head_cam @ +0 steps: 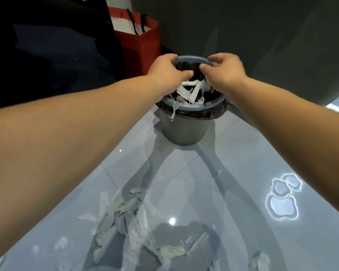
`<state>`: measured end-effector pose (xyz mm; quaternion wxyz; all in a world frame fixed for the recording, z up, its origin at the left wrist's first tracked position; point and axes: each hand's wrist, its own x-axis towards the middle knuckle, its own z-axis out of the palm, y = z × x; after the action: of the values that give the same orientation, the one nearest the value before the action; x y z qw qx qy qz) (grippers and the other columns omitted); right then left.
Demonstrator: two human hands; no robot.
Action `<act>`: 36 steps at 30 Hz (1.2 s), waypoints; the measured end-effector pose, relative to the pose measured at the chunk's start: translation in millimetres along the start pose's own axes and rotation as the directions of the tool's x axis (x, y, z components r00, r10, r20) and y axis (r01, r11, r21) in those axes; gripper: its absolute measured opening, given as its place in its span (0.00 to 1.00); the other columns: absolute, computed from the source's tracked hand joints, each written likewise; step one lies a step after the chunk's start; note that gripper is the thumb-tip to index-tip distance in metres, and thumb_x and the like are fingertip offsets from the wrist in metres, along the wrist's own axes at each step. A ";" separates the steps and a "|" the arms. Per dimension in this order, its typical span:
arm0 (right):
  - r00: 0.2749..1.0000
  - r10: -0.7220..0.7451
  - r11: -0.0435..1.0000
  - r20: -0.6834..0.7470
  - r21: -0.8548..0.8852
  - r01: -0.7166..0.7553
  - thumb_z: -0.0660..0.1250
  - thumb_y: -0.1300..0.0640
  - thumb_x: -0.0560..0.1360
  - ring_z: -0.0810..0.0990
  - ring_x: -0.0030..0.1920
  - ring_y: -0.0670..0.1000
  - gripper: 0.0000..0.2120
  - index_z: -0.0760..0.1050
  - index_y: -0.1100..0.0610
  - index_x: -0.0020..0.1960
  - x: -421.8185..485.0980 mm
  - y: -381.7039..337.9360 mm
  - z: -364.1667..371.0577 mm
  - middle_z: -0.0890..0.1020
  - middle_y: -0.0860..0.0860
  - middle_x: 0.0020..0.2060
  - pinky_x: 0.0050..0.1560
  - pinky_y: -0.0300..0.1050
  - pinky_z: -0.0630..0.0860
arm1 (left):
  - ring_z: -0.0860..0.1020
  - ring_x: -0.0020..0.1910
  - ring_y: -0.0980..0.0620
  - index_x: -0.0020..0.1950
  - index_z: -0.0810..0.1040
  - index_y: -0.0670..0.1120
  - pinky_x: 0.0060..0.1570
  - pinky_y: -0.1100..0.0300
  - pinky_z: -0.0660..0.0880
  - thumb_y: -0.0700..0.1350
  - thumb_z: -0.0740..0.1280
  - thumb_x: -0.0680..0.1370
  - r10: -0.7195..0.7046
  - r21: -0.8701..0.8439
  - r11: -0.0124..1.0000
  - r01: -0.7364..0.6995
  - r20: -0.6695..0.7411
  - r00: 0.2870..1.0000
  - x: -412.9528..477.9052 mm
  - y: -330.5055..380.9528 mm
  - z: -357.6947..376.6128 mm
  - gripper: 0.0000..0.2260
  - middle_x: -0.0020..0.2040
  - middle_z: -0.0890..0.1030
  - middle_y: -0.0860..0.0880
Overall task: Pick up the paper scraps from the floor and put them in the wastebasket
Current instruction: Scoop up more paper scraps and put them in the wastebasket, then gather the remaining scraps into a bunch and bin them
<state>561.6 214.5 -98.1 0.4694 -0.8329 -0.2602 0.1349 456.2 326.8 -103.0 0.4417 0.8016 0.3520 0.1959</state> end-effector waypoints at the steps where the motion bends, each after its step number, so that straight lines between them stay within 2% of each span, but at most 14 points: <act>1: 0.999 -0.026 1.000 -0.019 -0.005 0.026 0.69 0.49 0.76 0.83 0.50 0.50 0.16 0.78 0.52 0.62 -4.2 1.6 -4.5 0.83 0.48 0.52 0.56 0.49 0.81 | 0.79 0.59 0.48 0.71 0.72 0.48 0.55 0.51 0.82 0.50 0.75 0.73 0.013 -0.014 1.000 -0.013 -0.011 1.000 -5.6 -1.5 -2.5 0.28 0.64 0.77 0.47; 3: 0.997 -0.060 0.998 -0.051 0.001 0.060 0.69 0.49 0.75 0.84 0.46 0.49 0.10 0.81 0.50 0.54 -18.8 9.5 -13.4 0.85 0.47 0.46 0.52 0.52 0.82 | 0.82 0.51 0.51 0.64 0.79 0.47 0.43 0.53 0.85 0.49 0.76 0.73 0.026 -0.072 0.997 -0.028 -0.035 0.999 -22.2 -6.0 -8.1 0.21 0.58 0.81 0.47; 5: 0.994 -0.085 0.996 -0.065 0.016 0.086 0.69 0.50 0.75 0.84 0.42 0.49 0.04 0.81 0.49 0.45 -43.0 26.3 -22.1 0.84 0.46 0.39 0.47 0.53 0.83 | 0.83 0.40 0.53 0.50 0.83 0.45 0.37 0.51 0.84 0.51 0.76 0.72 0.044 -0.074 0.996 -0.052 -0.096 0.994 -43.3 -17.6 -12.7 0.13 0.45 0.84 0.48; 7: 0.999 -0.050 0.999 -0.001 -0.004 0.050 0.70 0.52 0.75 0.84 0.40 0.50 0.06 0.80 0.51 0.40 -71.8 56.6 -26.6 0.84 0.49 0.36 0.45 0.55 0.83 | 0.79 0.32 0.51 0.42 0.81 0.42 0.36 0.48 0.83 0.53 0.75 0.72 -0.004 -0.086 0.996 -0.005 -0.106 0.994 -67.3 -44.4 -11.0 0.14 0.35 0.82 0.46; 10: 0.965 0.150 0.984 0.214 -0.132 -0.124 0.73 0.54 0.74 0.83 0.39 0.56 0.06 0.81 0.56 0.41 -112.1 127.5 -20.7 0.84 0.56 0.37 0.47 0.60 0.83 | 0.77 0.33 0.50 0.37 0.79 0.46 0.42 0.47 0.81 0.55 0.75 0.72 -0.174 -0.039 0.984 0.174 -0.009 0.985 -109.5 -113.6 5.3 0.14 0.32 0.78 0.48; 13: 0.885 0.326 0.931 0.332 -0.274 -0.240 0.76 0.52 0.71 0.83 0.45 0.53 0.11 0.83 0.56 0.50 -137.6 193.2 -4.1 0.85 0.54 0.48 0.52 0.53 0.80 | 0.78 0.37 0.51 0.41 0.81 0.47 0.44 0.54 0.79 0.52 0.79 0.68 -0.352 0.108 0.935 0.337 0.182 0.918 -154.0 -186.5 29.2 0.12 0.37 0.80 0.49; 15: 0.871 0.361 0.908 0.333 -0.338 -0.246 0.77 0.51 0.69 0.81 0.50 0.52 0.17 0.81 0.55 0.56 -142.5 220.5 7.9 0.84 0.54 0.54 0.52 0.45 0.75 | 0.79 0.42 0.51 0.44 0.81 0.48 0.49 0.55 0.78 0.50 0.81 0.66 -0.405 0.133 0.914 0.383 0.260 0.876 -181.2 -220.1 41.5 0.14 0.42 0.82 0.49; 19: 0.925 0.287 0.865 0.251 -0.482 -0.138 0.78 0.49 0.67 0.78 0.55 0.58 0.23 0.81 0.57 0.59 -143.7 247.1 31.5 0.78 0.58 0.58 0.60 0.46 0.73 | 0.76 0.57 0.50 0.53 0.82 0.51 0.61 0.54 0.74 0.51 0.81 0.65 -0.228 0.200 0.960 0.193 0.169 0.959 -216.7 -243.8 48.2 0.20 0.55 0.80 0.51; 21: 0.935 0.230 0.877 0.270 -0.475 -0.078 0.76 0.53 0.70 0.78 0.54 0.59 0.16 0.82 0.58 0.56 -147.2 249.8 41.6 0.76 0.58 0.57 0.58 0.44 0.71 | 0.72 0.63 0.50 0.57 0.80 0.52 0.64 0.54 0.70 0.52 0.81 0.64 -0.163 0.240 0.962 0.133 0.109 0.981 -226.0 -242.9 43.7 0.24 0.59 0.78 0.52; 24: 0.935 0.156 0.876 0.317 -0.482 0.018 0.71 0.59 0.74 0.80 0.52 0.59 0.06 0.84 0.59 0.50 -156.5 247.2 54.8 0.82 0.57 0.52 0.55 0.45 0.73 | 0.68 0.69 0.49 0.63 0.78 0.54 0.70 0.52 0.66 0.55 0.82 0.63 -0.199 0.275 0.947 0.163 0.108 0.974 -236.9 -248.4 30.7 0.30 0.67 0.74 0.51; 29: 0.883 0.196 0.916 0.426 -0.400 -0.011 0.67 0.62 0.75 0.82 0.44 0.53 0.07 0.84 0.58 0.43 -180.5 219.6 71.3 0.86 0.52 0.43 0.48 0.45 0.77 | 0.60 0.76 0.50 0.70 0.71 0.57 0.76 0.50 0.57 0.56 0.81 0.63 -0.282 0.264 0.934 0.240 0.134 0.950 -259.4 -266.4 -1.2 0.38 0.77 0.64 0.52; 32: 0.819 0.079 0.969 0.568 -0.236 0.070 0.70 0.62 0.72 0.80 0.38 0.49 0.06 0.83 0.58 0.37 -205.1 186.7 93.1 0.84 0.51 0.37 0.44 0.44 0.78 | 0.47 0.80 0.52 0.76 0.60 0.59 0.78 0.51 0.45 0.68 0.76 0.58 -0.301 0.354 0.910 0.215 0.209 0.930 -269.0 -279.0 -16.7 0.50 0.81 0.52 0.53; 33: 0.786 0.030 0.980 0.617 -0.172 0.098 0.71 0.62 0.72 0.80 0.40 0.50 0.06 0.83 0.59 0.36 -213.6 177.4 100.9 0.84 0.52 0.39 0.45 0.43 0.78 | 0.42 0.80 0.52 0.78 0.55 0.60 0.78 0.50 0.40 0.72 0.74 0.56 -0.317 0.396 0.896 0.203 0.248 0.915 -270.9 -281.8 -18.5 0.55 0.82 0.48 0.52; 36: 0.696 0.005 0.986 0.719 -0.121 0.118 0.72 0.57 0.73 0.74 0.62 0.49 0.04 0.84 0.51 0.40 -238.7 156.0 139.7 0.75 0.50 0.65 0.61 0.44 0.75 | 0.32 0.79 0.50 0.80 0.44 0.61 0.77 0.48 0.33 0.77 0.71 0.53 -0.399 0.495 0.839 0.225 0.281 0.873 -278.7 -291.5 -27.7 0.63 0.81 0.36 0.49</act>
<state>346.3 114.1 -308.8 0.2679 -0.7406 -0.4575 0.4128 136.5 242.6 -335.7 0.3303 0.8338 0.4250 -0.1223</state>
